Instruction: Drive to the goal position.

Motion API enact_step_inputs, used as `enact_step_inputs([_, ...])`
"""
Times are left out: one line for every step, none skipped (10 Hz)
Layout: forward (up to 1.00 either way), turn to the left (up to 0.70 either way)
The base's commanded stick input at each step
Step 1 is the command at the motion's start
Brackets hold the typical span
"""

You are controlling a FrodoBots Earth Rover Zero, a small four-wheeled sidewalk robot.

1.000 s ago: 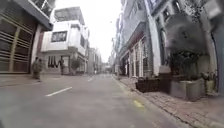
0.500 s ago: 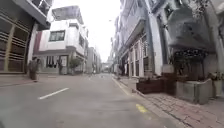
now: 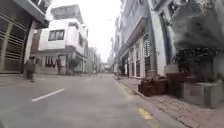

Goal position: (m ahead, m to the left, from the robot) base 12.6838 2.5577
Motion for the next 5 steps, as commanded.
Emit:
enact_step_inputs([0.49,0.00])
enact_step_inputs([0.49,0.00])
enact_step_inputs([0.49,0.00])
enact_step_inputs([0.49,0.00])
enact_step_inputs([0.49,0.00])
